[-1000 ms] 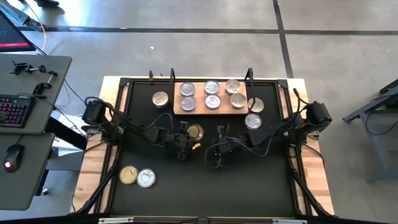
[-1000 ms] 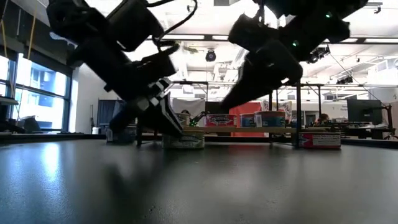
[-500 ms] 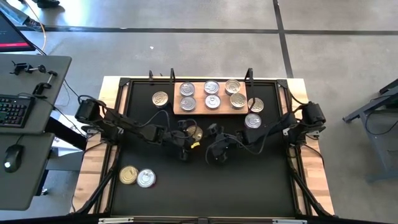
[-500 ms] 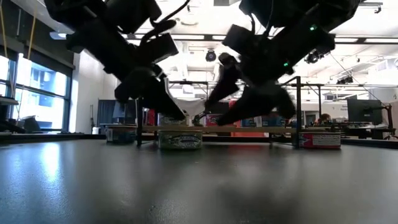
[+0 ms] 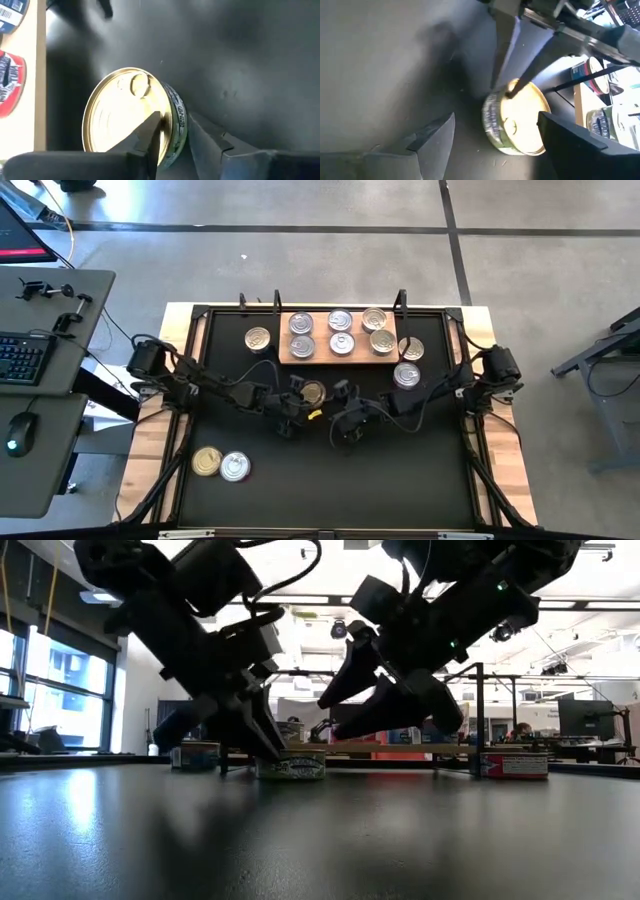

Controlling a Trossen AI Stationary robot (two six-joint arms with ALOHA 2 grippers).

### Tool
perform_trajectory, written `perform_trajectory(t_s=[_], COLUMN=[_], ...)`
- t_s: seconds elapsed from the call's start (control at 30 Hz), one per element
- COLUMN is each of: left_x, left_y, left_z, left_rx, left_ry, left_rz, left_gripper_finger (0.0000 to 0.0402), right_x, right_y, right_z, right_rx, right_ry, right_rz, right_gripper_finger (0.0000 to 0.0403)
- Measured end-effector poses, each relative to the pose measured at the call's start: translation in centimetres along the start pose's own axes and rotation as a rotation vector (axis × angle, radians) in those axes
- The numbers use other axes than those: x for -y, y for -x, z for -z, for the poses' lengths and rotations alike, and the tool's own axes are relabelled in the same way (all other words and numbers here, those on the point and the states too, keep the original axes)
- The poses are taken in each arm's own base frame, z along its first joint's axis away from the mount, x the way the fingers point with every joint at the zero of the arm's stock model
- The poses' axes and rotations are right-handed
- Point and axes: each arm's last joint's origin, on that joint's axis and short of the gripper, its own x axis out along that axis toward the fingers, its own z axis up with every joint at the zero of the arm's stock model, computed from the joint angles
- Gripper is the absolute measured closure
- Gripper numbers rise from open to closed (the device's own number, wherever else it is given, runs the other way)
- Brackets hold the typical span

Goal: Stack canned seafood by type on shelf
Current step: Stack the green tuna can on top of the green tuna can

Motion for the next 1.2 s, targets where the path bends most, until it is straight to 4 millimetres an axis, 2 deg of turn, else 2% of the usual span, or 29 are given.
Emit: perform_trajectory(t_s=[0.17, 0.37, 0.47, 0.7, 0.93, 1.2], left_x=[0.0, -0.1, -0.3, -0.8, -1.9, -2.2], left_y=[-0.5, -0.5, -0.5, -0.5, -0.4, -0.4], left_z=[0.3, 0.1, 0.2, -0.6, -2.2, -2.5], left_rx=[-0.023, -0.01, -0.007, 0.012, 0.088, 0.122], left_ry=[-0.04, -0.026, 0.007, 0.085, 0.171, 0.218], left_rz=[-0.017, -0.024, -0.024, -0.024, 0.017, 0.025], left_gripper_finger=[0.0321, 0.0392, 0.0392, 0.04, 0.0401, 0.0401], right_x=[-0.5, -0.7, -0.7, -0.3, 0.7, -0.7], right_y=[0.2, 0.3, 0.3, 0.1, -0.5, -2.5], right_z=[-0.1, -0.2, -0.2, 0.0, 1.0, 2.4], right_rx=[-0.02, -0.022, -0.022, -0.03, -0.068, -0.114], right_ry=[0.016, 0.02, 0.043, 0.236, 0.22, 0.293], right_rz=[0.011, 0.013, 0.013, 0.014, 0.026, -0.022], right_gripper_finger=[0.0124, 0.0124, 0.0124, 0.0124, 0.0124, 0.0124])
